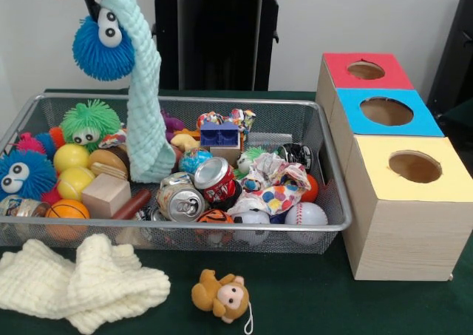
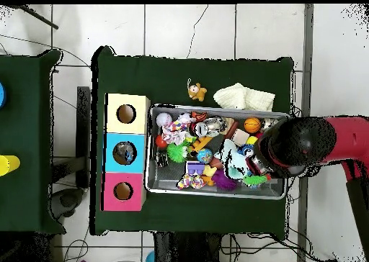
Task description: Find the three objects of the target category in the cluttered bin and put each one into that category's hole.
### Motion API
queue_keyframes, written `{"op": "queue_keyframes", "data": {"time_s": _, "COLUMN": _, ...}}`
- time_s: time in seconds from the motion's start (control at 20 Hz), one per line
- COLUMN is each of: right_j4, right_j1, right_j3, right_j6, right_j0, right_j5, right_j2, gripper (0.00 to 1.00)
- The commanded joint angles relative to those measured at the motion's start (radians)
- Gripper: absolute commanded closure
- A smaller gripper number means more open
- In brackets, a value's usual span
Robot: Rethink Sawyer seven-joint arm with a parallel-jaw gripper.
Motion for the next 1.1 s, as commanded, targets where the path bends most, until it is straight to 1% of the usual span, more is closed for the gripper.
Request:
{"op": "queue_keyframes", "data": {"time_s": 0.05, "right_j4": -0.088, "right_j1": 0.066, "right_j3": -0.062, "right_j6": -0.272, "right_j0": 0.024, "right_j5": -0.074, "right_j2": -0.023, "gripper": 1.0}}
{"op": "queue_keyframes", "data": {"time_s": 0.2, "right_j4": -0.088, "right_j1": 0.082, "right_j3": -0.126, "right_j6": -0.298, "right_j0": 0.033, "right_j5": -0.042, "right_j2": -0.022, "gripper": 1.0}}
{"op": "queue_keyframes", "data": {"time_s": 0.3, "right_j4": -0.089, "right_j1": 0.076, "right_j3": -0.158, "right_j6": -0.318, "right_j0": 0.035, "right_j5": -0.012, "right_j2": -0.018, "gripper": 1.0}}
{"op": "queue_keyframes", "data": {"time_s": 0.4, "right_j4": -0.085, "right_j1": 0.071, "right_j3": -0.178, "right_j6": -0.324, "right_j0": 0.032, "right_j5": -0.003, "right_j2": -0.012, "gripper": 1.0}}
{"op": "queue_keyframes", "data": {"time_s": 0.65, "right_j4": -0.109, "right_j1": 0.07, "right_j3": -0.184, "right_j6": -0.341, "right_j0": 0.014, "right_j5": -0.02, "right_j2": -0.022, "gripper": 1.0}}
{"op": "queue_keyframes", "data": {"time_s": 0.75, "right_j4": -0.113, "right_j1": 0.068, "right_j3": -0.183, "right_j6": -0.348, "right_j0": 0.012, "right_j5": -0.011, "right_j2": -0.026, "gripper": 1.0}}
{"op": "queue_keyframes", "data": {"time_s": 0.9, "right_j4": -0.118, "right_j1": 0.058, "right_j3": -0.166, "right_j6": -0.358, "right_j0": 0.003, "right_j5": -0.007, "right_j2": -0.025, "gripper": 1.0}}
{"op": "queue_keyframes", "data": {"time_s": 0.95, "right_j4": -0.119, "right_j1": 0.055, "right_j3": -0.159, "right_j6": -0.362, "right_j0": -0.001, "right_j5": -0.008, "right_j2": -0.024, "gripper": 0.0}}
{"op": "queue_keyframes", "data": {"time_s": 1.1, "right_j4": -0.121, "right_j1": 0.036, "right_j3": -0.116, "right_j6": -0.387, "right_j0": -0.033, "right_j5": -0.026, "right_j2": -0.011, "gripper": 0.0}}
